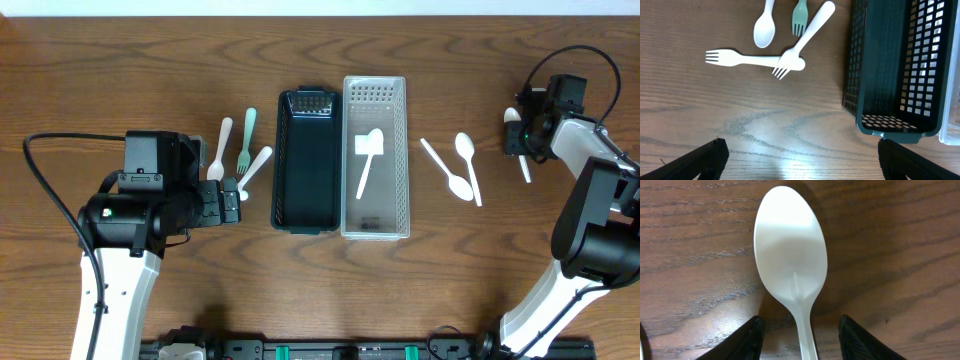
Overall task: Pack container
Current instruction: 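Move the right gripper back and grasp another white spoon, then carry the spoon into the clear tray and release it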
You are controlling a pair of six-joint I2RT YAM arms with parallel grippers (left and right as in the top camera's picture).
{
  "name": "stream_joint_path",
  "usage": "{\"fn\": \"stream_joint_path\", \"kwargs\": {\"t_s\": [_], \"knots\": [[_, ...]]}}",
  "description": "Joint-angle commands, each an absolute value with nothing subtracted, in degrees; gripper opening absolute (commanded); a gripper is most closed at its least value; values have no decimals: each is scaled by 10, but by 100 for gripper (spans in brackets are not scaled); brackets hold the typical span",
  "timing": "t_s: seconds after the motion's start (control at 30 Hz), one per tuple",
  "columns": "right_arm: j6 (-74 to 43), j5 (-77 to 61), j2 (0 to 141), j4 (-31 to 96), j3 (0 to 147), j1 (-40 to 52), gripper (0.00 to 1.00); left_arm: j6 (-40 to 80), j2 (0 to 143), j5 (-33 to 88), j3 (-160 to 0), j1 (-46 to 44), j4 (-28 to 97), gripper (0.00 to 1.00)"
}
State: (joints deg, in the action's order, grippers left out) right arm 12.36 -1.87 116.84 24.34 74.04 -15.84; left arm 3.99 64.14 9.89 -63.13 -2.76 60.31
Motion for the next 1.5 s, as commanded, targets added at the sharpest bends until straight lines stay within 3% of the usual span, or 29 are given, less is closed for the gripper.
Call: {"fn": "stream_joint_path", "kwargs": {"t_s": [0.0, 0.13, 0.33, 0.43, 0.77, 1.03, 1.23, 1.4, 1.47], "knots": [[110, -22, 1186, 244, 738, -162, 45, 30, 644, 92, -640, -25, 609, 98], [91, -22, 1191, 247, 738, -162, 37, 30, 644, 92, -640, -25, 609, 98], [23, -22, 1192, 262, 738, -162, 12, 30, 644, 92, -640, -25, 609, 98], [6, -25, 1189, 267, 738, -162, 5, 30, 644, 92, -640, -25, 609, 98], [-62, -152, 1058, 338, 761, -144, 1, 30, 644, 92, -640, -25, 608, 98], [-180, -197, 898, 395, 761, -9, 1, 30, 644, 92, -640, -25, 608, 98], [-248, -112, 917, 401, 754, 157, 1, 30, 644, 92, -640, -25, 608, 98], [-278, -23, 990, 378, 752, 235, 1, 30, 644, 92, -640, -25, 608, 98], [-276, -21, 1023, 356, 752, 248, 13, 30, 644, 92, -640, -25, 608, 98]]}}
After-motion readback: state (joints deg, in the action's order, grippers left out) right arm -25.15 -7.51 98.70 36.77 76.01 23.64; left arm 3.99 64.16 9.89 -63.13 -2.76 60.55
